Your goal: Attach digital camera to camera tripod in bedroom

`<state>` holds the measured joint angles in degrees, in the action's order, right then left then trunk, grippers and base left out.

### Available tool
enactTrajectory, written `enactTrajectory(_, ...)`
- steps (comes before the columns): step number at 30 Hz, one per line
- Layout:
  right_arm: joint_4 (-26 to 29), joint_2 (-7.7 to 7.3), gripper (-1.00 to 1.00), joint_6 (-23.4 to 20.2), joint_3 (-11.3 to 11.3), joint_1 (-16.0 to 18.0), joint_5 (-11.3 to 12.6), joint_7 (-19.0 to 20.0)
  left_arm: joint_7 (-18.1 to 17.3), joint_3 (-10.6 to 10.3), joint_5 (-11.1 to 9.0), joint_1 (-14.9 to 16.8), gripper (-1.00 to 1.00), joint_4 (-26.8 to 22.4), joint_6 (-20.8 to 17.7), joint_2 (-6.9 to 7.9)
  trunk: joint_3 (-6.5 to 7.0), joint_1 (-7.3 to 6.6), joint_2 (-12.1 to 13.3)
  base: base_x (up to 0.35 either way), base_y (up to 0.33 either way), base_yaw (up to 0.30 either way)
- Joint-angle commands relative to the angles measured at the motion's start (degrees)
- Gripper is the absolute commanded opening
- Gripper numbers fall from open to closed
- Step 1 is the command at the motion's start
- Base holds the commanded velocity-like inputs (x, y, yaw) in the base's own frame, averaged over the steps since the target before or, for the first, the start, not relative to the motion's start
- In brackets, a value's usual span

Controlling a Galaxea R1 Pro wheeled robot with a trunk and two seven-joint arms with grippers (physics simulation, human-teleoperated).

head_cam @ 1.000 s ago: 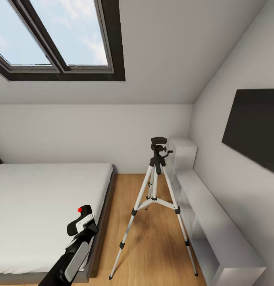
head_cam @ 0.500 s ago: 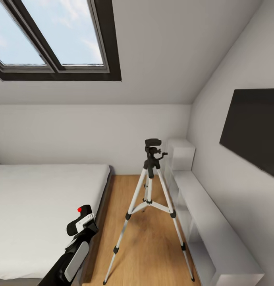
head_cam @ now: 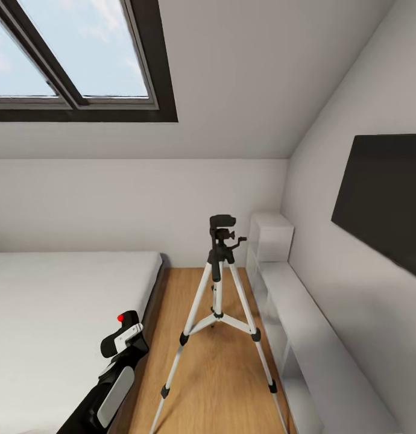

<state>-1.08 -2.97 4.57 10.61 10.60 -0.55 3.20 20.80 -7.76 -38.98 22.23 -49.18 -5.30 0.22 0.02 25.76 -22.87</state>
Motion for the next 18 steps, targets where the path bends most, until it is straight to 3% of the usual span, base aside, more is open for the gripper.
enactTrajectory(1,-0.12,-0.01,1.00,0.27,0.20,0.04,-0.05,0.17,0.31,-0.13,-0.04,0.01,-1.00,-0.10,-0.24,0.01,-0.02,0.02,-0.04,0.017,-0.014,0.000)
enactTrajectory(8,-0.09,0.02,1.00,0.28,0.20,0.04,-0.03,0.15,0.36,-0.11,-0.02,0.01,-1.00,-0.09,-0.24,0.00,-0.02,0.02,-0.04,0.092,-0.006,0.000)
enactTrajectory(18,-0.12,-0.01,1.00,0.42,0.20,0.04,-0.06,0.14,0.31,-0.07,-0.02,0.01,-1.00,-0.08,-0.24,0.05,-0.02,0.02,-0.04,0.284,-0.001,0.000)
